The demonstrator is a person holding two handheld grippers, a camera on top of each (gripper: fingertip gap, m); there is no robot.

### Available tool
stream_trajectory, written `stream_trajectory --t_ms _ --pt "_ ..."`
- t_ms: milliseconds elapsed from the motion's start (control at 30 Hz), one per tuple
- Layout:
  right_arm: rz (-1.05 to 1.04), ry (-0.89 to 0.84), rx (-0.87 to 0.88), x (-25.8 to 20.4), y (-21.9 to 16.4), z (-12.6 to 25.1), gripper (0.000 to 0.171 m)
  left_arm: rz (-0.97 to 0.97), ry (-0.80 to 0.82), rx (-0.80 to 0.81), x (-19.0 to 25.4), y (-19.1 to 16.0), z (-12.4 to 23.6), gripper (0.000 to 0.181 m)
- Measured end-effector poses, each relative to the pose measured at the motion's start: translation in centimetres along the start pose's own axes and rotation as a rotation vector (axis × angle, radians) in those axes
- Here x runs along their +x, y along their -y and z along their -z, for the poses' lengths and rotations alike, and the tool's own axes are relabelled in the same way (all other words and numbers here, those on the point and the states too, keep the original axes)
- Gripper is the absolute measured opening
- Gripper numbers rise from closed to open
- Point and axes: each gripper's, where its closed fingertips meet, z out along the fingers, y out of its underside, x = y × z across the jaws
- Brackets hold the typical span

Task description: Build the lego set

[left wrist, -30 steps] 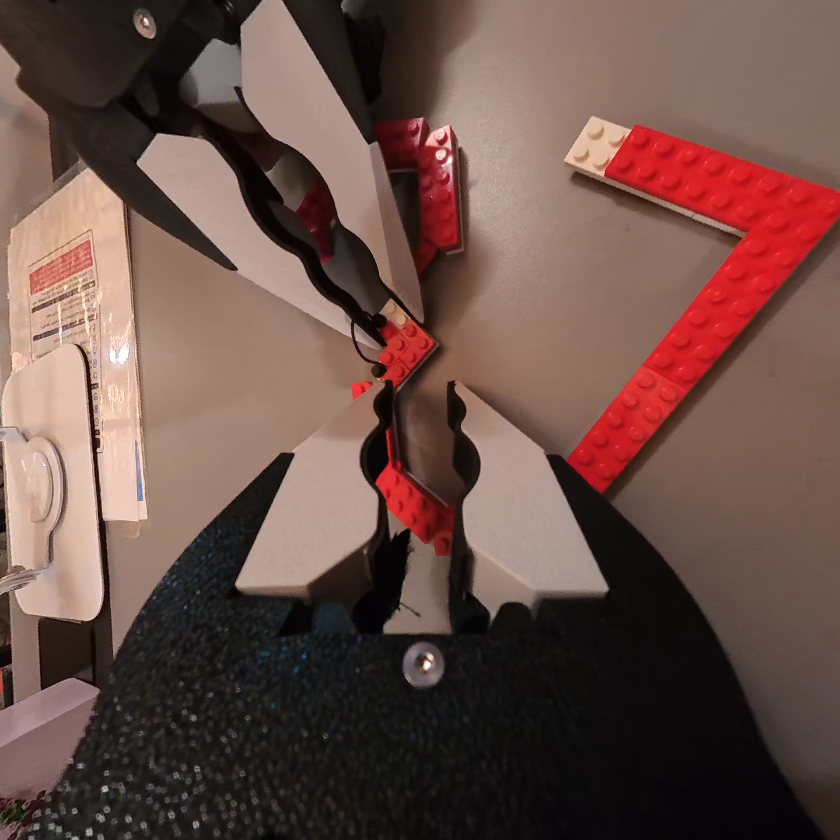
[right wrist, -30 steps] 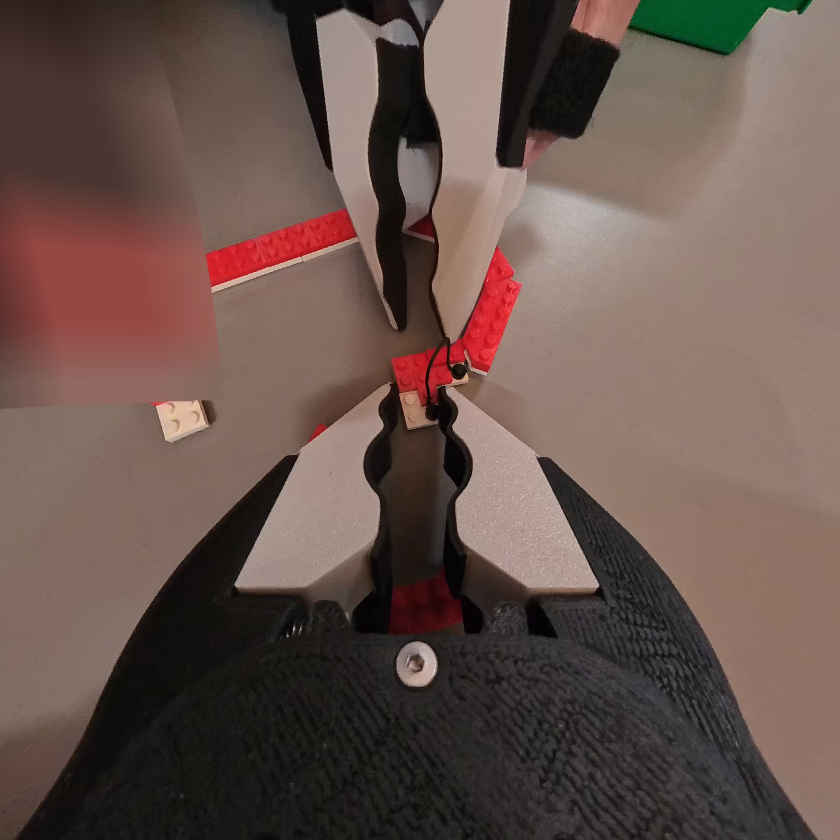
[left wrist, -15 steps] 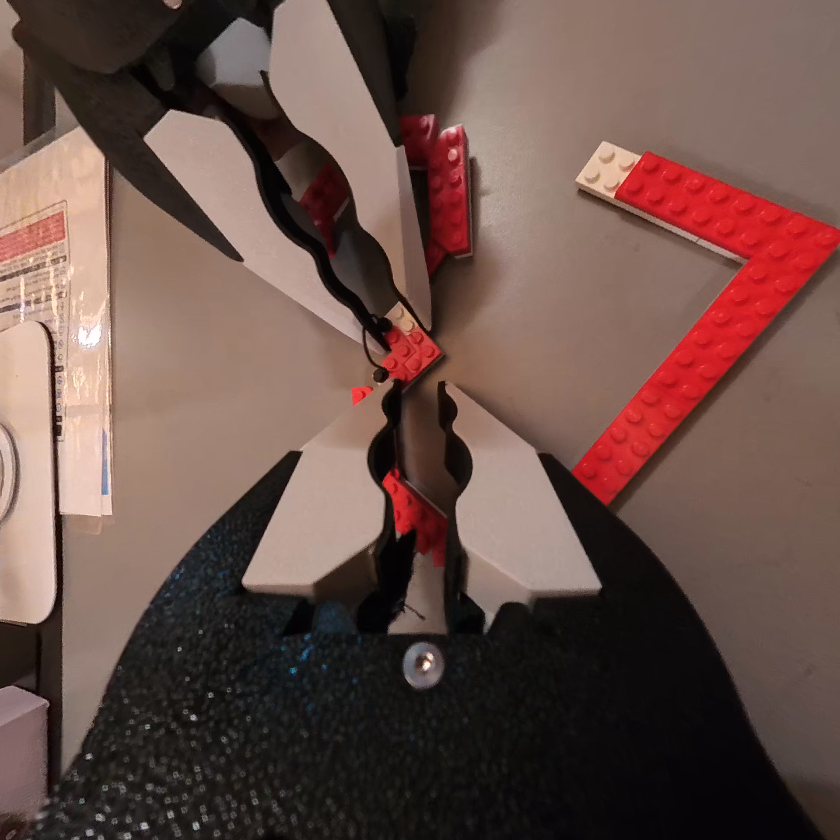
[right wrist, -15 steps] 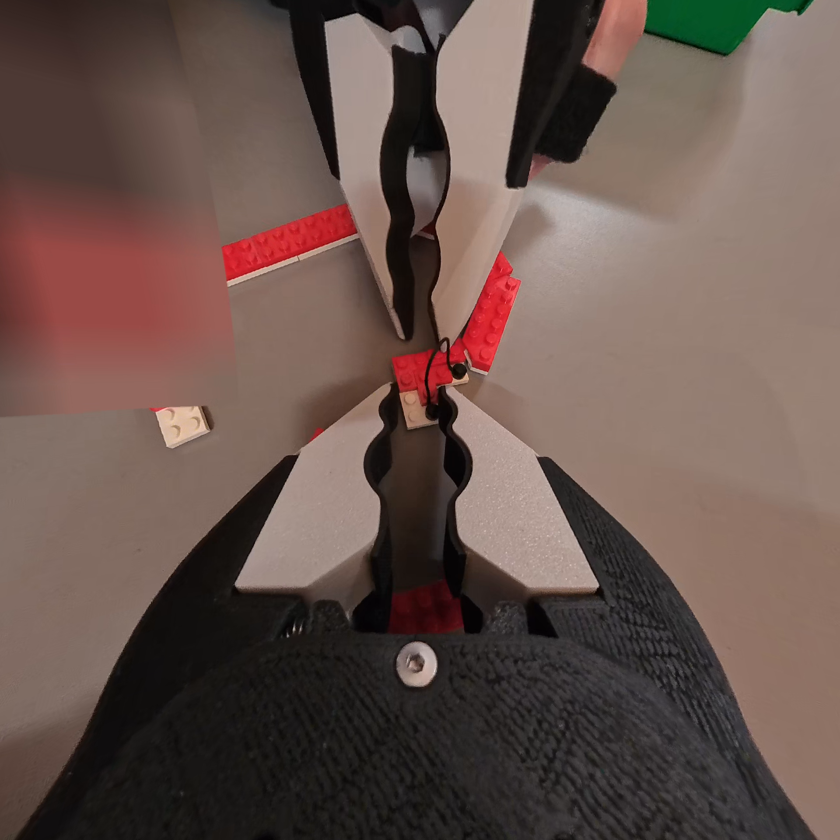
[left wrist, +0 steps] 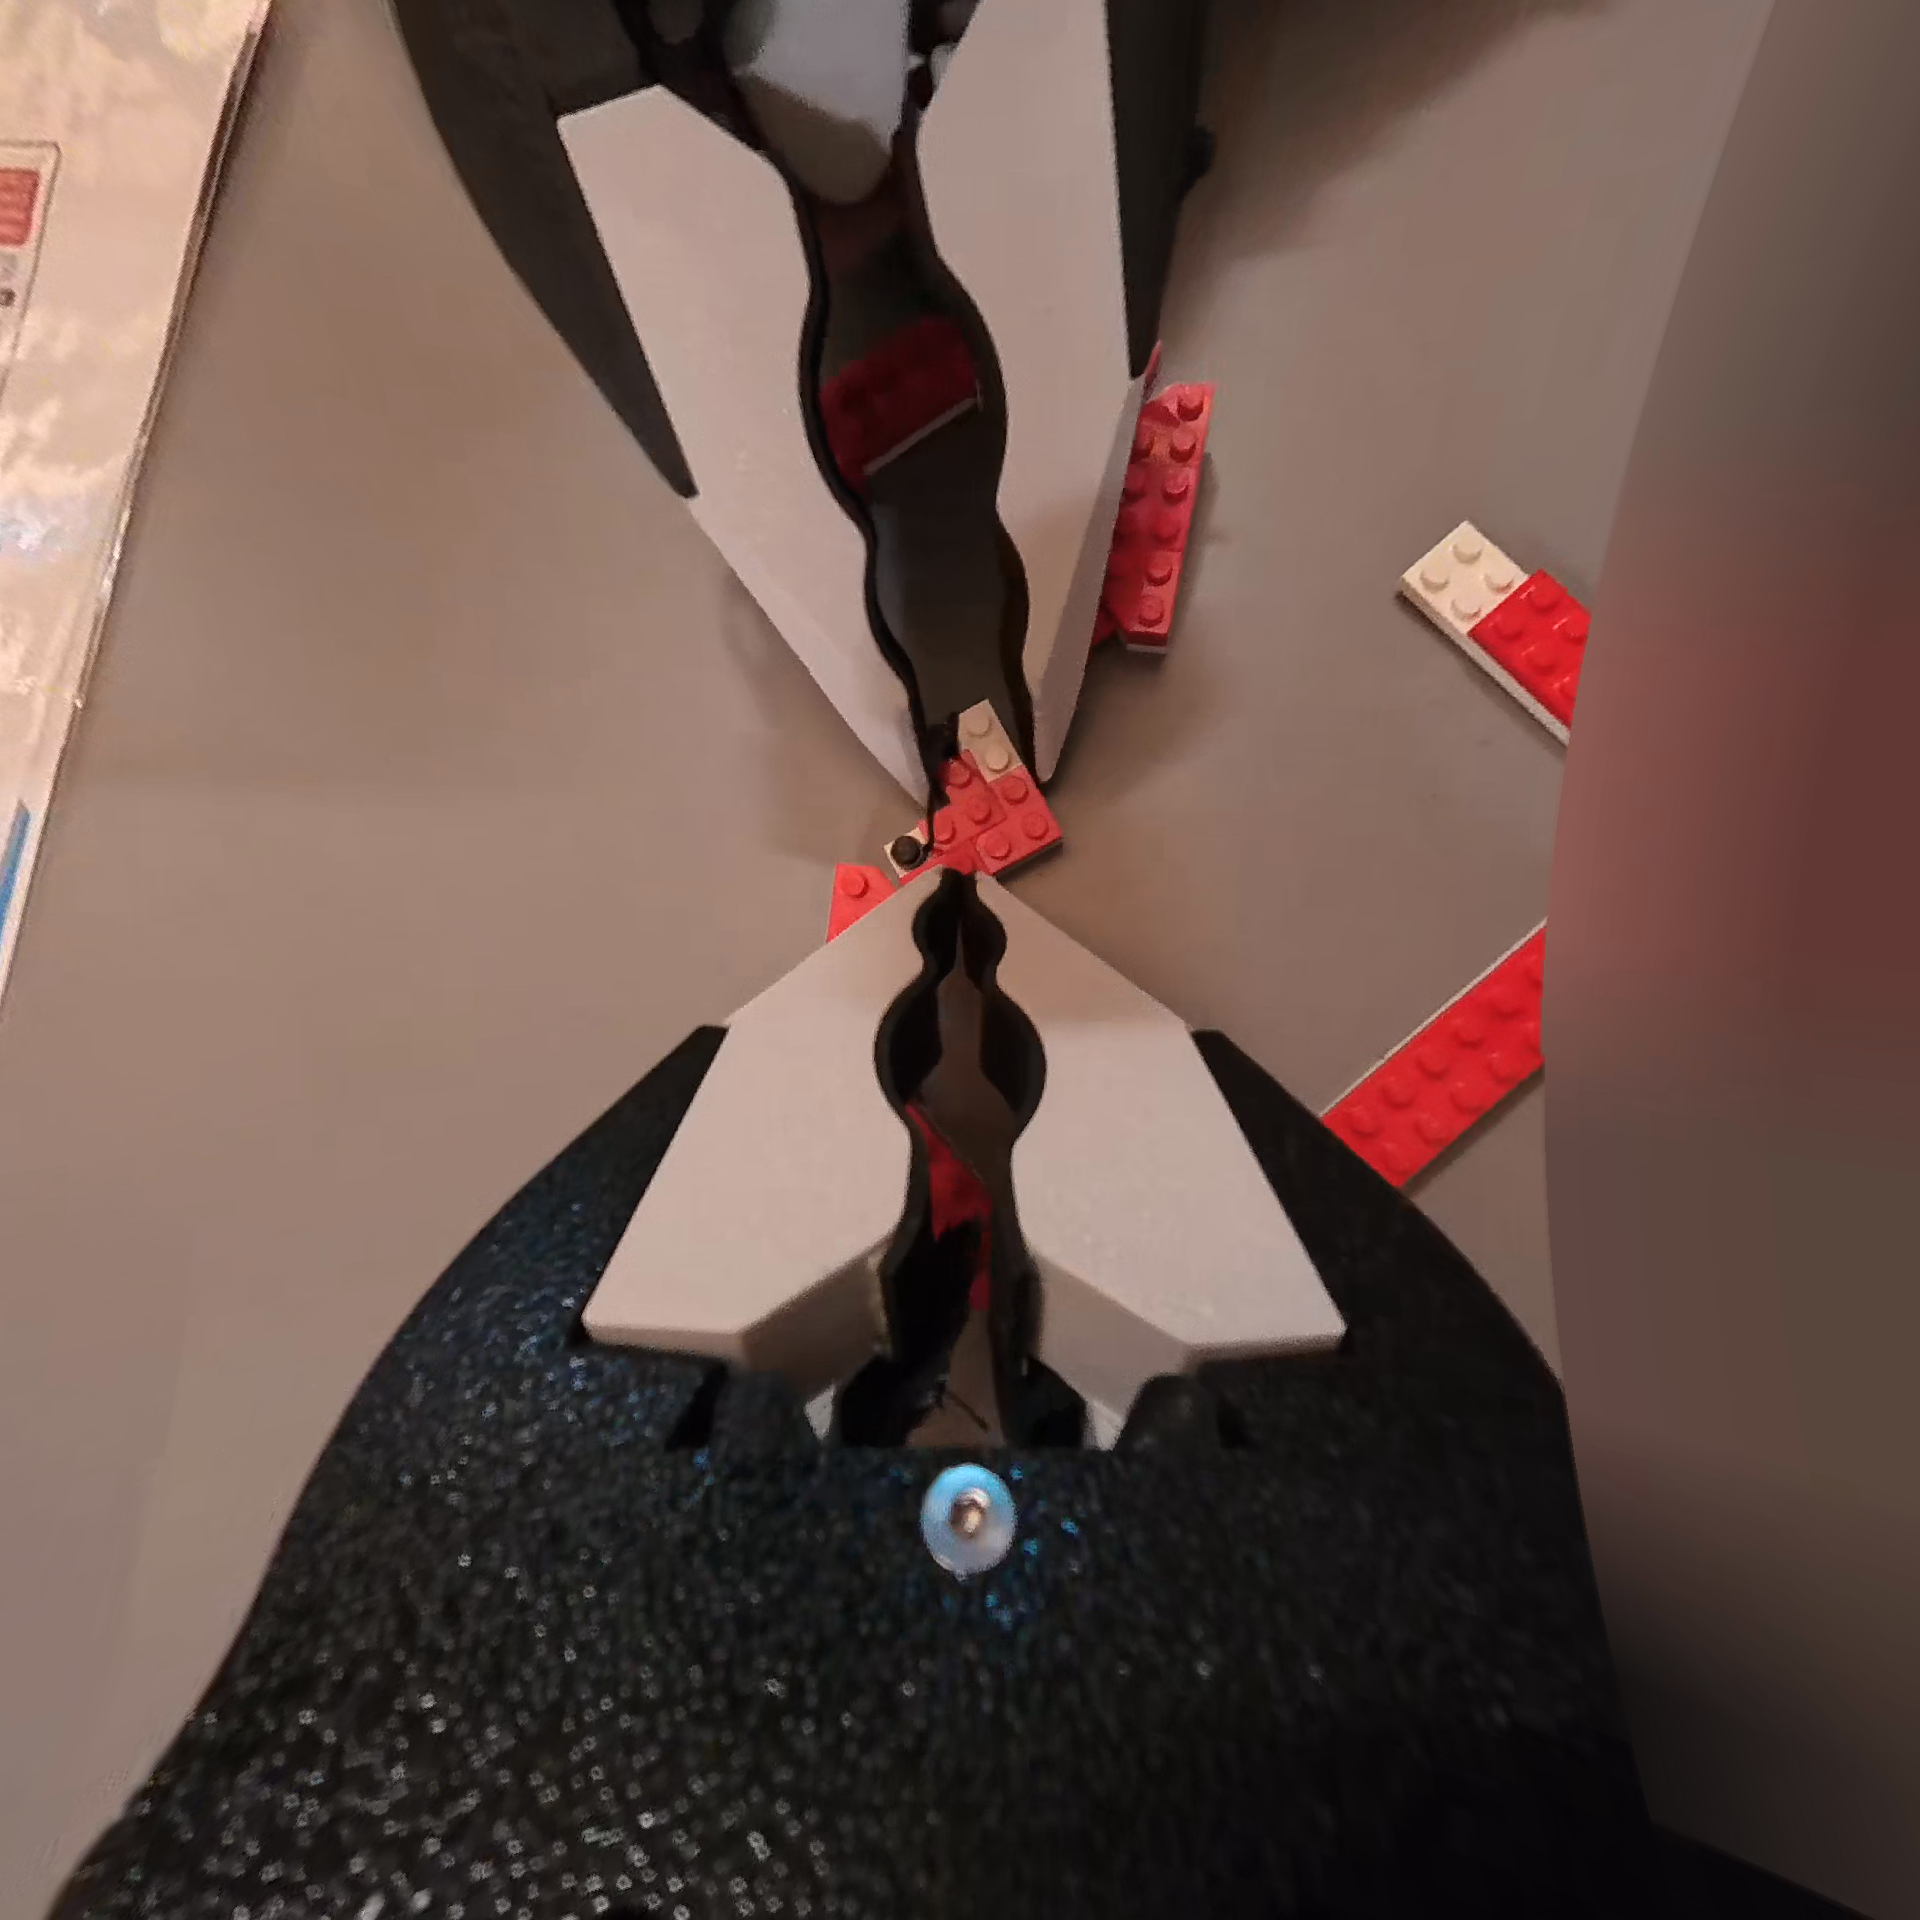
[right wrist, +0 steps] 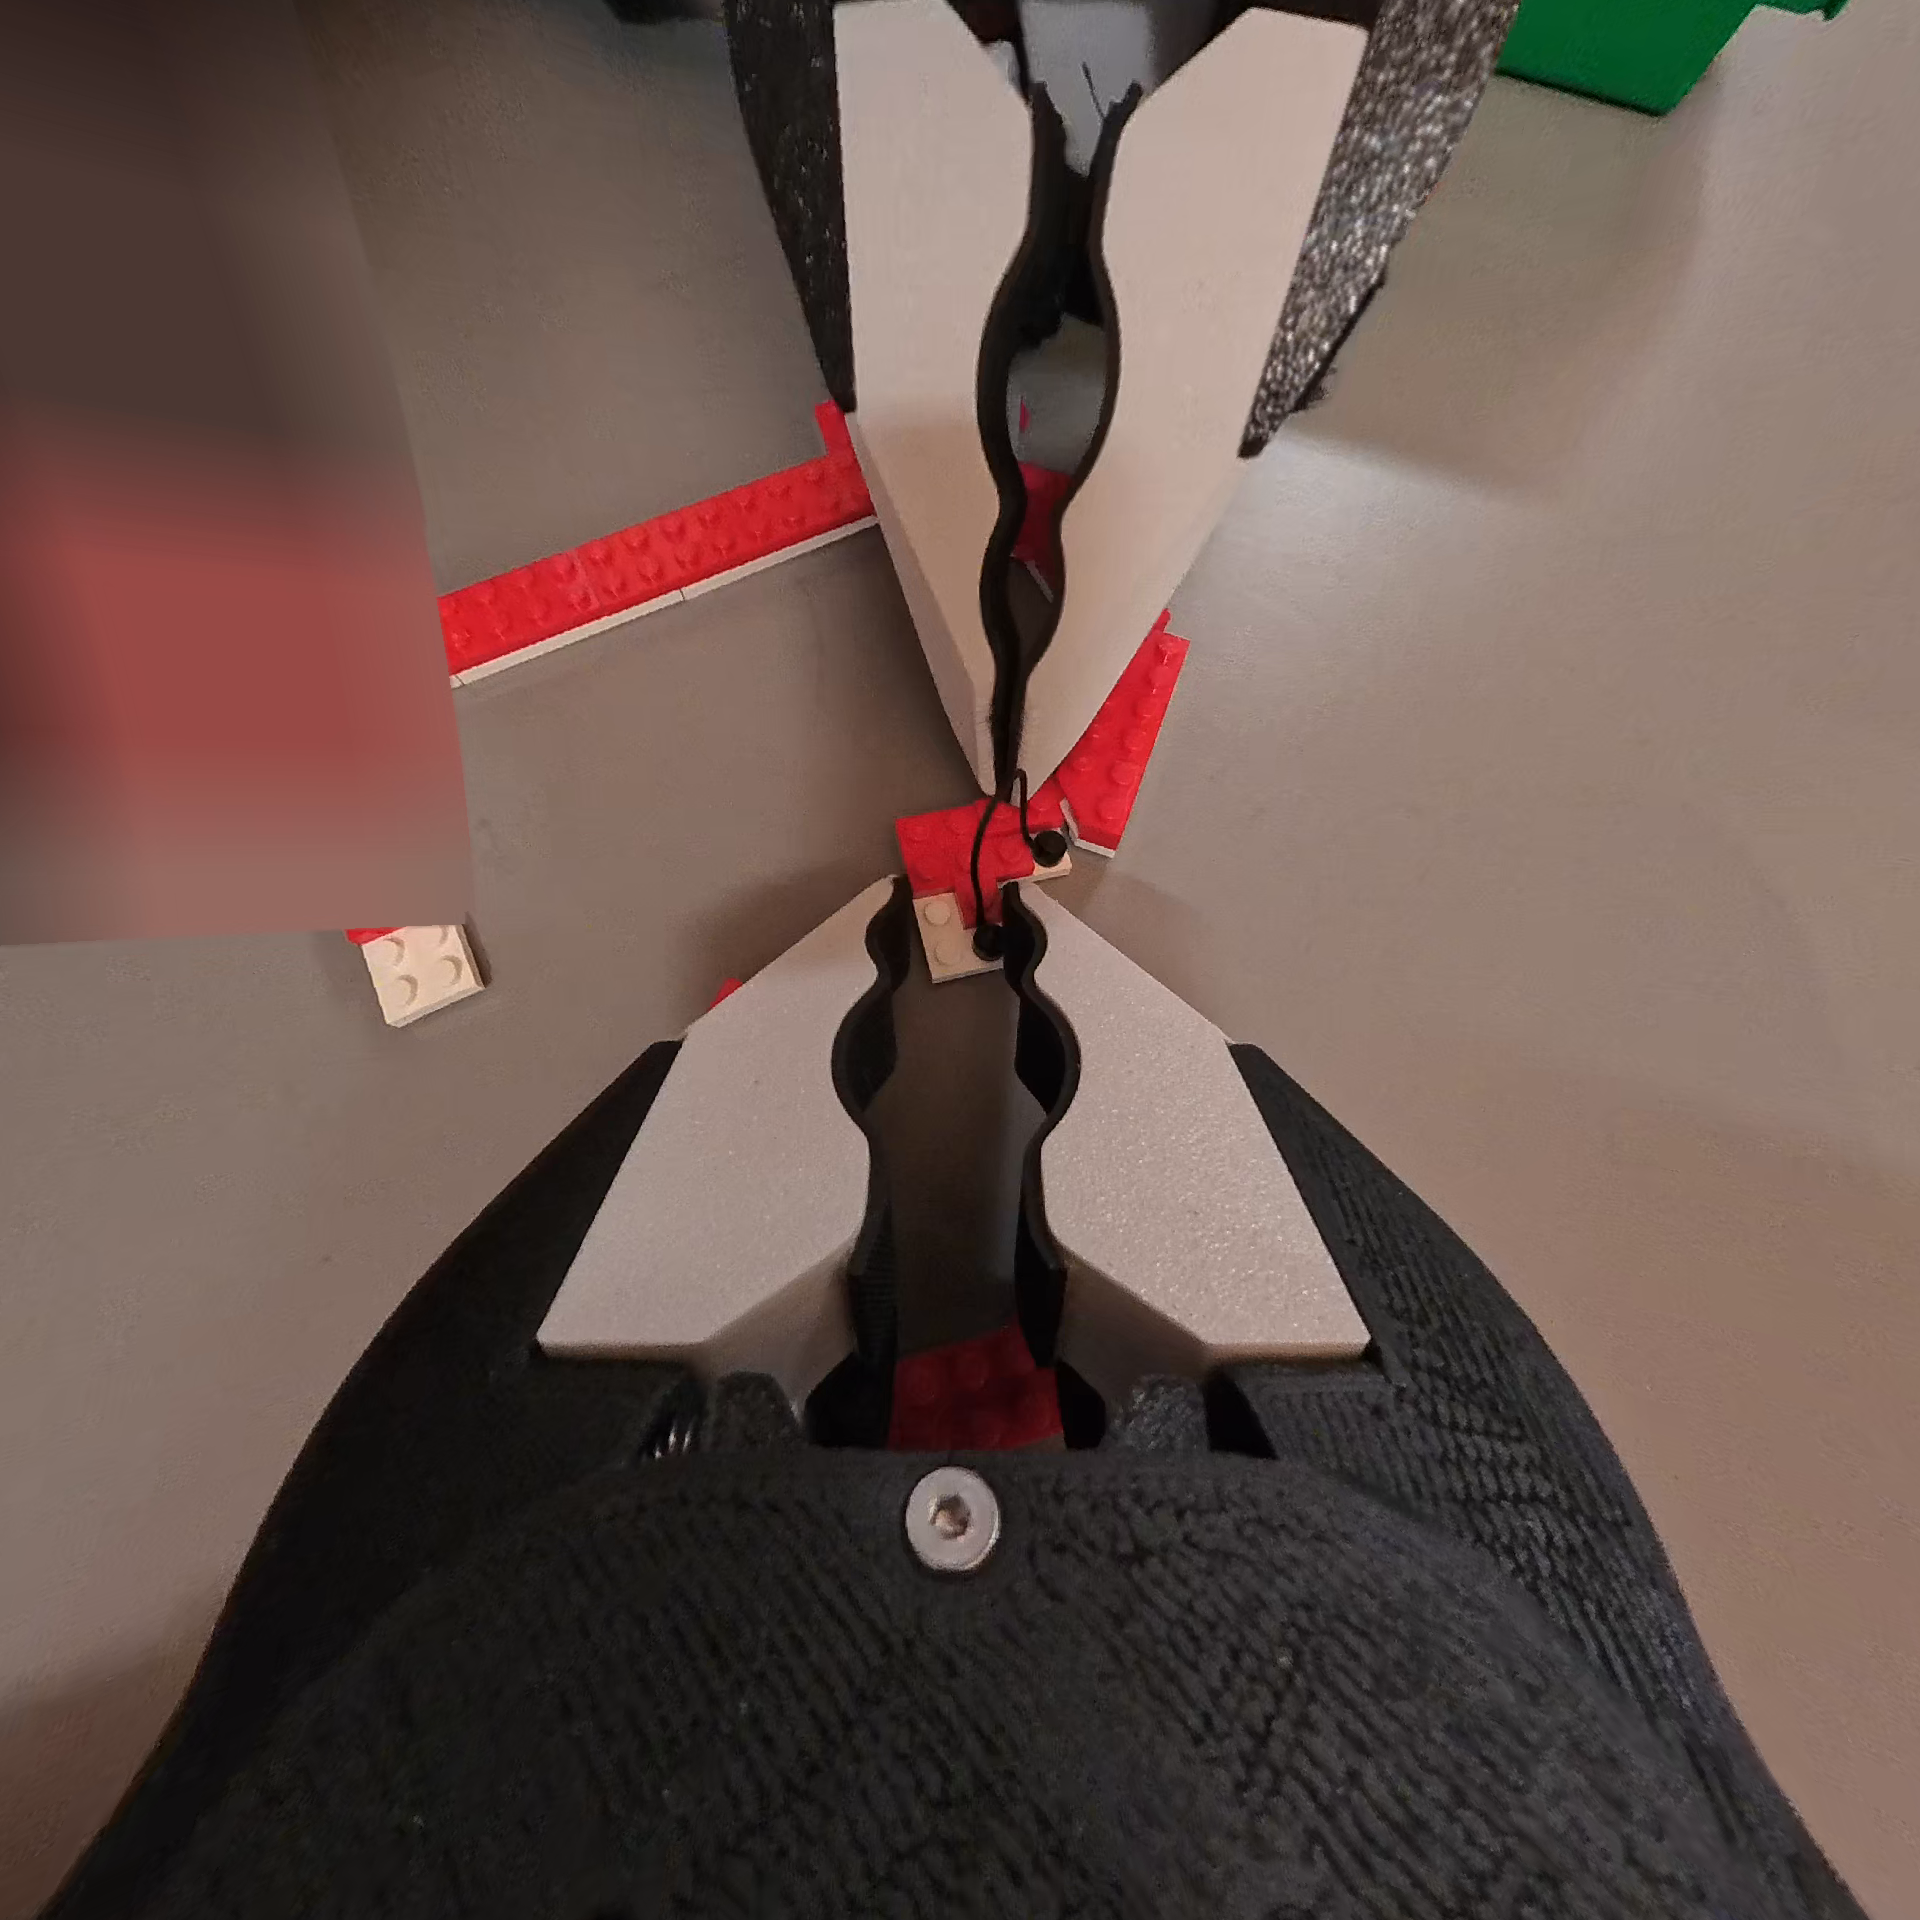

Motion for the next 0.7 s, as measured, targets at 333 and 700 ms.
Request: stream_trajectory --t_ms 333,700 --pt "-0.002 0.0 0.006 0.05 0.03 0.04 0.016 0.056 -0.028 0.008 -0.17 -0.18 0.18 0.0" --pt "0.019 -0.004 0.017 0.02 0.14 -0.04 0.016 0.029 -0.018 0.031 -0.18 0.24 0.43 0.0"
